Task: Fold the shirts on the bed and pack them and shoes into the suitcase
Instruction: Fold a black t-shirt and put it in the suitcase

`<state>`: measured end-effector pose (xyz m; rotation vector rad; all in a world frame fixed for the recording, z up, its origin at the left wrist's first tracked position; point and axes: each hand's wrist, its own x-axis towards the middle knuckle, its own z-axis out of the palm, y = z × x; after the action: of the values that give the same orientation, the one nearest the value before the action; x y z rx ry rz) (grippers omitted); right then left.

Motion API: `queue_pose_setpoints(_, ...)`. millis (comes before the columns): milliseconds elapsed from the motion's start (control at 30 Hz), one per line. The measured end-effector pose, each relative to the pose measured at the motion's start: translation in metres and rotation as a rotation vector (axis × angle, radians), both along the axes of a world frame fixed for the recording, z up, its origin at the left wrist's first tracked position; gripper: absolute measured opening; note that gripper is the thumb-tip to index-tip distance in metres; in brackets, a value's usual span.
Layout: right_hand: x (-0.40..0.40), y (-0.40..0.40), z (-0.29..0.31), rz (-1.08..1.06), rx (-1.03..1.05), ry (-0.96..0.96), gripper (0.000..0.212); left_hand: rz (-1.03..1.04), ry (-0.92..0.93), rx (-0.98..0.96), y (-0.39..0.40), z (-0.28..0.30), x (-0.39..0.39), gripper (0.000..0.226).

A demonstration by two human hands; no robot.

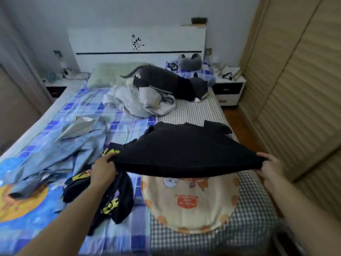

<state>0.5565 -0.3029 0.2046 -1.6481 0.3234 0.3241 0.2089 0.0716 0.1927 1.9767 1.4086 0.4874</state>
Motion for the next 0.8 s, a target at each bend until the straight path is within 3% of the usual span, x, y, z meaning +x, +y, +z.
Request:
queue_pose_setpoints(200,-0.065,-0.060,-0.096,0.040,-0.242,0.301,0.029,-0.024,0.215,-0.288,-0.085,-0.116,-0.069,0.046)
queue_pose_setpoints(400,-0.094,-0.077,-0.120,0.020,-0.304,0.405,0.036,0.010,0.315,-0.375,-0.116,-0.146,-0.093,0.037)
queue_pose_setpoints(533,-0.098,-0.091,-0.123,-0.050,-0.293,0.405,0.041,0.077,0.239,-0.413,-0.114,-0.145,-0.095,0.036)
queue_pose_setpoints(667,-0.103,-0.101,-0.129,-0.207,-0.254,0.330,0.045,0.241,0.061,-0.173,-0.141,-0.131,-0.096,0.035)
queue_pose_setpoints(733,-0.107,-0.111,-0.141,-0.263,-0.187,0.459,0.043,0.345,-0.001,-0.270,-0.138,-0.140,-0.093,0.034)
queue_pose_setpoints(800,-0.111,-0.115,-0.151,-0.182,-0.194,0.628,0.043,0.473,-0.132,-0.473,-0.127,-0.147,-0.085,0.035)
